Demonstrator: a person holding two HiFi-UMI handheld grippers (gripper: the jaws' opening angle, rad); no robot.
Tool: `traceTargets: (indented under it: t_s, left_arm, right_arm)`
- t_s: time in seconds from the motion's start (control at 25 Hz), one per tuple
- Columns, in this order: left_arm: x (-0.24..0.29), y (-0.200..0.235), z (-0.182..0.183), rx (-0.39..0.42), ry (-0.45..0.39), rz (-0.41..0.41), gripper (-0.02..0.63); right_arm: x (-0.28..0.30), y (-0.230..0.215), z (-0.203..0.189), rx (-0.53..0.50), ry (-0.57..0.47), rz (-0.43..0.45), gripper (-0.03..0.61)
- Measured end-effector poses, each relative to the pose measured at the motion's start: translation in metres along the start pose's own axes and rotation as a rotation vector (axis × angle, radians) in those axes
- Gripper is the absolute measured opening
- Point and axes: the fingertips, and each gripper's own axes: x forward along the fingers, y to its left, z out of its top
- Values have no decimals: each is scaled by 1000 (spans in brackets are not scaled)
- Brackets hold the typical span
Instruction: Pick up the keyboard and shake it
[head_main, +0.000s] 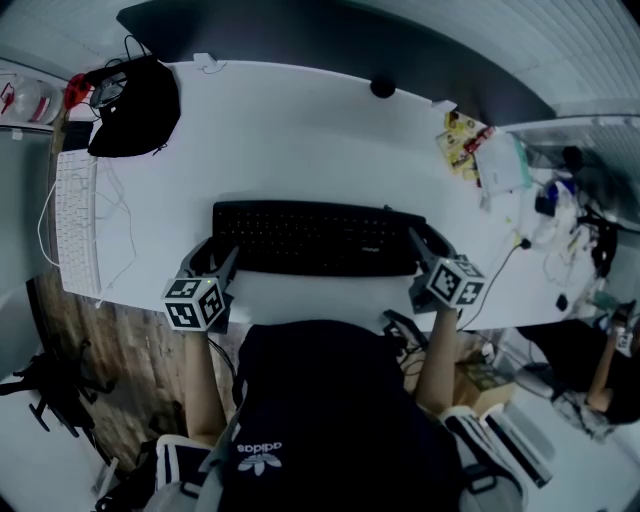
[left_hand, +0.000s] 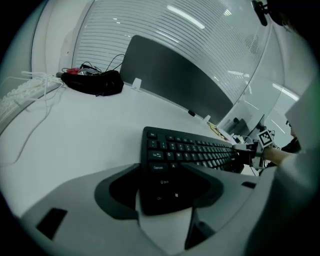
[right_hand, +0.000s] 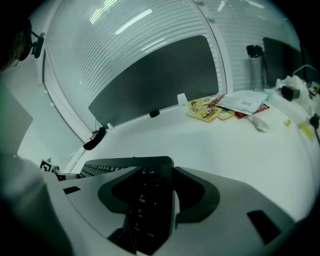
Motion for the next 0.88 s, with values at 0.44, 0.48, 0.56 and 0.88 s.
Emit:
traceTargets:
  t_s: [0.44,0.48,0.56,0.88]
  left_arm:
    - [-2,4,0,-44,-53,14,232]
    - [-2,4,0,-43,-66,21,232]
    - [-2,4,0,-38,-81,34,232]
    - [-12,-13,15,-14,-182,12,233]
  right_arm:
    - [4,6,1,47,7,65,183]
    - [4,5,-1,51,4,68,183]
    - [3,4,-1,33,-5,53,183]
    - [-37,21,37,-116,-189,30,183]
